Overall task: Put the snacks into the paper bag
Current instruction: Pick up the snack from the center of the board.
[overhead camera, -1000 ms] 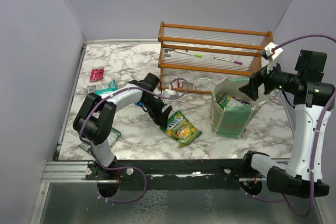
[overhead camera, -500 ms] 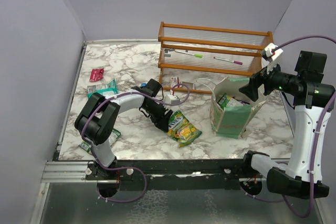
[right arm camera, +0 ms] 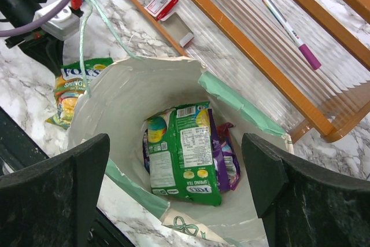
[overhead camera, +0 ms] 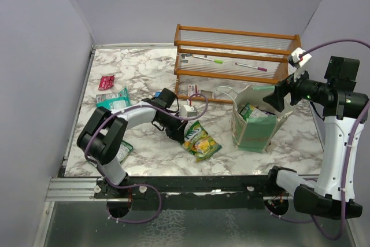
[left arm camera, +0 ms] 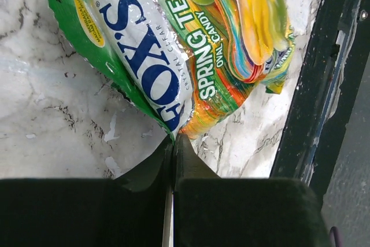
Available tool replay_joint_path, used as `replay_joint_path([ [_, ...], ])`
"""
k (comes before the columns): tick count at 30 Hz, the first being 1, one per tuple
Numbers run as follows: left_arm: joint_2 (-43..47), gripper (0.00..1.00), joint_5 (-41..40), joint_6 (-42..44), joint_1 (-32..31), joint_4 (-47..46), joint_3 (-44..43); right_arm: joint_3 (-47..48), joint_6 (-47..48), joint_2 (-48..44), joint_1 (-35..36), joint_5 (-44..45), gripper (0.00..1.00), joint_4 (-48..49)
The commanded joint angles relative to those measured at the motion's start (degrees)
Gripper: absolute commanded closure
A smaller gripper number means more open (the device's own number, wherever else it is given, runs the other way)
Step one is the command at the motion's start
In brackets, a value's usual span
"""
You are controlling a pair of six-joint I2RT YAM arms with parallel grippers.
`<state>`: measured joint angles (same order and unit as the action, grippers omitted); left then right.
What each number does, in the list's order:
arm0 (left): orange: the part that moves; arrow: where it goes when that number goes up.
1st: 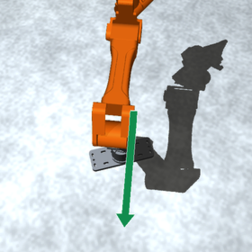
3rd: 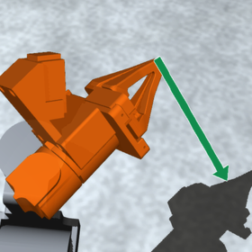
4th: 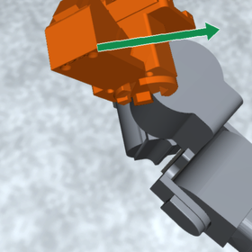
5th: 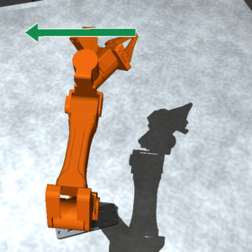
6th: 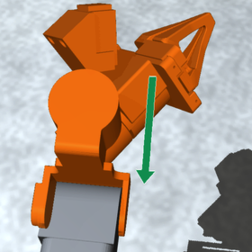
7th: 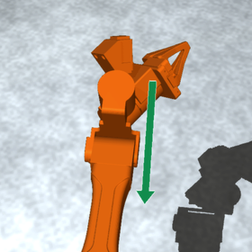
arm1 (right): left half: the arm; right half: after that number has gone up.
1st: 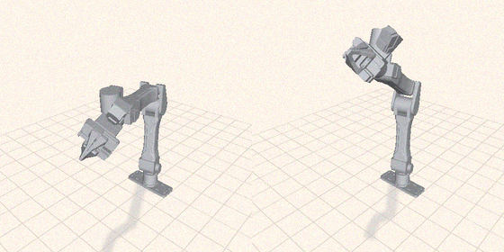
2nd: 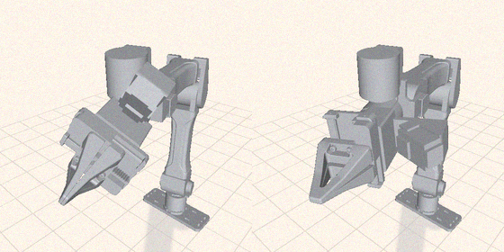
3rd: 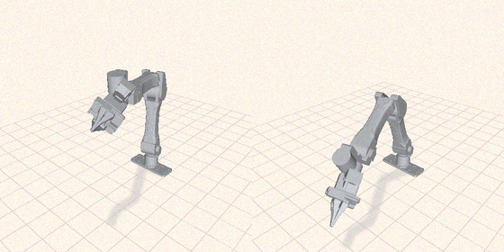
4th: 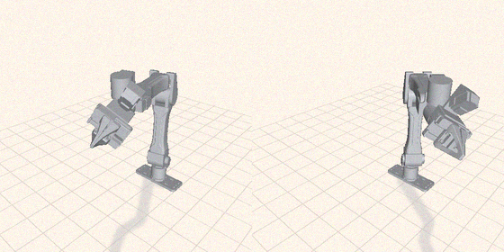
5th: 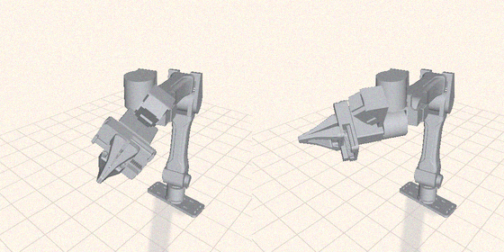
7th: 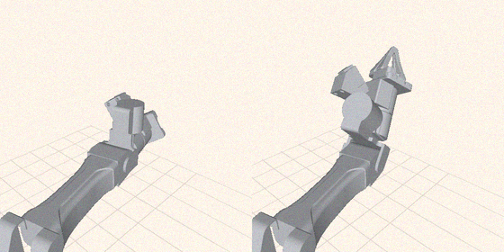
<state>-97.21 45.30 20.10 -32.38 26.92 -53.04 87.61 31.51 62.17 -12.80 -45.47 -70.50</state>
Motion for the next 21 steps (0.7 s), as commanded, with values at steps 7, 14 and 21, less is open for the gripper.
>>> replay_joint_path([
  [7, 9.67, 1.0, 2.53, 7.44, -0.23, 3.49, -2.44, 0.8, -2.04, 0.73, 0.23, -3.71, 0.07, 2.36],
  [14, 16.02, 1.0, -0.37, 13.22, -0.23, 10.05, -7.04, 0.97, -3.21, 1.59, 0.23, -9.12, 0.09, 4.03],
  [21, 21.17, 1.0, -2.68, 15.31, -0.23, 14.55, -13.25, 2.81, -3.29, 2.81, 0.23, -14.81, 0.09, 5.22],
])
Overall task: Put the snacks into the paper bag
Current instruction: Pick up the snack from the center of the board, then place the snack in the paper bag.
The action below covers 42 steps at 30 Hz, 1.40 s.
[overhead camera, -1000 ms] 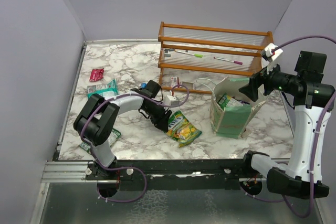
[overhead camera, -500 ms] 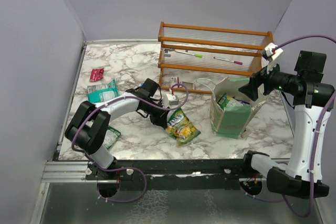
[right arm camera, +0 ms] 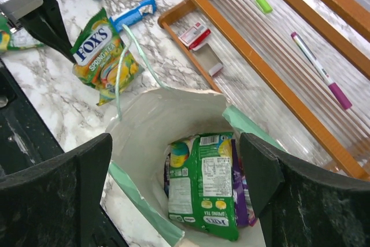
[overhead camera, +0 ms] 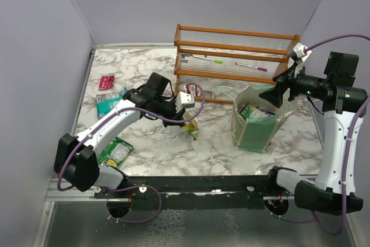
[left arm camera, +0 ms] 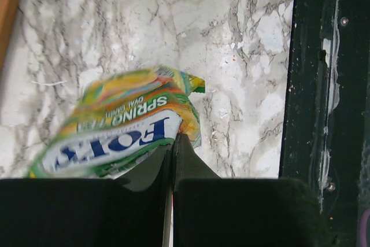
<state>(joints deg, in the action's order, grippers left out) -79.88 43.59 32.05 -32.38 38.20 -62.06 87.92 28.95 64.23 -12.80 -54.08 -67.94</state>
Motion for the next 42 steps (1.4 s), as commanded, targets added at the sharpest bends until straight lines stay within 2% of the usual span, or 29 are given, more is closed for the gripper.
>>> replay_joint_path([
  [1, 4.44, 1.0, -1.53, 3.8, -0.16, 3.92, -5.42, 2.85, -0.81, 0.93, 0.23, -7.04, 0.09, 2.91],
  [12, 8.04, 1.0, -6.5, 5.23, -0.24, 9.39, -22.49, 3.68, -5.44, 1.58, 2.94, -14.09, 0.11, 10.96],
  [15, 7.35, 1.0, -5.82, 4.64, -0.23, 10.47, -27.93, 3.81, -8.53, 2.38, 7.02, -12.35, 0.11, 14.78],
  [19, 4.36, 1.0, -5.62, -1.18, -0.25, 10.33, -36.6, 5.57, -8.78, 5.05, 12.01, -12.17, 0.11, 15.93],
  [26, -0.55, 1.0, 0.98, -6.62, -0.23, 7.13, -46.85, 11.3, -8.21, 11.45, 20.79, -11.26, 0.1, 19.37],
  [35, -8.1, 1.0, 0.48, -30.9, -0.42, -7.79, -55.52, 8.16, -10.61, 13.03, 29.14, -4.72, 0.06, 32.44],
  [42, -12.16, 1.0, -0.77, -41.69, -0.87, -14.22, -58.2, 6.85, -11.39, 12.59, 30.67, 6.91, 0.0, 38.32],
])
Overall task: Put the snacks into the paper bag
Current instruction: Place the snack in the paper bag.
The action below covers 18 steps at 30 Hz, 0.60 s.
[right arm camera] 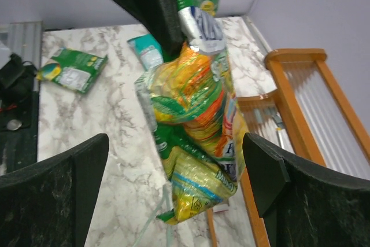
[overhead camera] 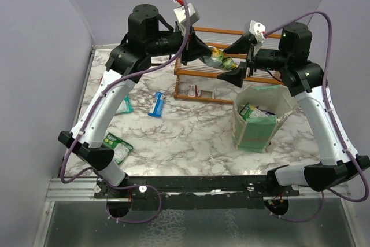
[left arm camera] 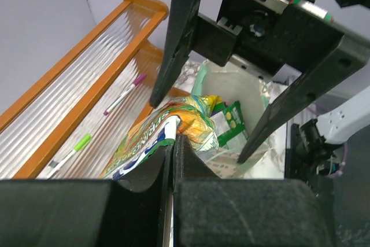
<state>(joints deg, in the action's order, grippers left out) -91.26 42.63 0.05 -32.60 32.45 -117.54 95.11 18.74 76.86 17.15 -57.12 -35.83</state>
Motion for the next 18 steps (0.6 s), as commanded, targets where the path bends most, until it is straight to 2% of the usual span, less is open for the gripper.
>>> replay_joint_path([
  [1, -1.02, 1.0, 0.29, -10.38, -0.82, -8.84, -2.83, -0.36, -1.14, 0.01, 0.82, 11.48, 0.0, 6.68],
  [5, -1.62, 1.0, 0.68, -12.49, -1.53, -10.35, -2.96, -0.68, 0.33, -0.04, 0.96, 16.78, 0.0, 7.95],
  [8, -1.66, 1.0, 1.73, -14.39, -1.91, -11.75, -2.47, -1.34, 1.2, 0.03, 1.04, 17.17, 0.02, 8.12],
  [18, -1.16, 1.0, 4.18, -17.53, -2.47, -14.49, -0.14, -4.91, -0.65, -2.13, 1.02, 12.2, 0.29, 9.29],
])
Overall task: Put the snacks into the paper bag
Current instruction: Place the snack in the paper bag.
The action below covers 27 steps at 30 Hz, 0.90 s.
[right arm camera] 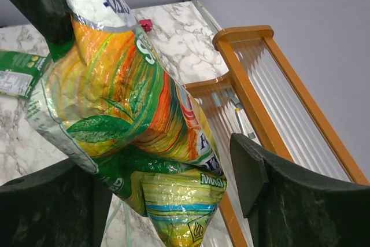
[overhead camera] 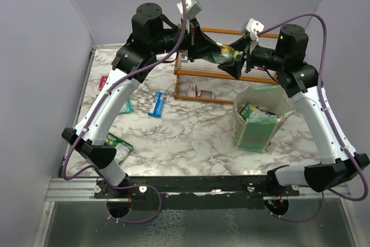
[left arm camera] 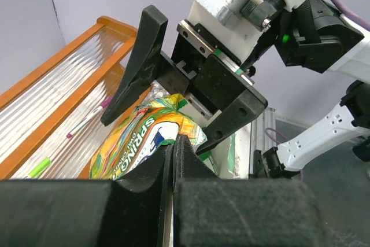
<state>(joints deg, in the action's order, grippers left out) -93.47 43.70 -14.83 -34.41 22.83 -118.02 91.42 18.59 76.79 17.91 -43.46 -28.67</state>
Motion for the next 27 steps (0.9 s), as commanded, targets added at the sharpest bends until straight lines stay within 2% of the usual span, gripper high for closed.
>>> replay_joint_path([
  [1, 1.14, 1.0, 3.28, -2.83, -0.65, -5.04, 0.51, -1.37, -0.56, -2.35, 0.28, -2.12, 0.32, 2.06],
  [12, 1.89, 1.0, 4.37, -3.67, -0.65, -5.8, 2.51, -3.62, -0.73, -6.23, -1.49, -7.52, 0.68, 1.25],
  [18, 2.14, 1.0, 5.14, -4.29, -0.65, -6.78, 3.03, -4.78, -1.89, -8.62, -3.96, -9.6, 0.8, 1.12],
  [25, 2.45, 0.73, 7.96, -3.08, -0.65, -7.69, 2.44, -6.53, -3.03, -12.25, -7.66, -10.81, 0.94, 0.27],
  [27, 2.88, 0.62, 8.15, -1.55, -0.65, -6.5, 2.16, -7.48, -2.95, -13.71, -9.06, -10.22, 0.95, -0.26],
])
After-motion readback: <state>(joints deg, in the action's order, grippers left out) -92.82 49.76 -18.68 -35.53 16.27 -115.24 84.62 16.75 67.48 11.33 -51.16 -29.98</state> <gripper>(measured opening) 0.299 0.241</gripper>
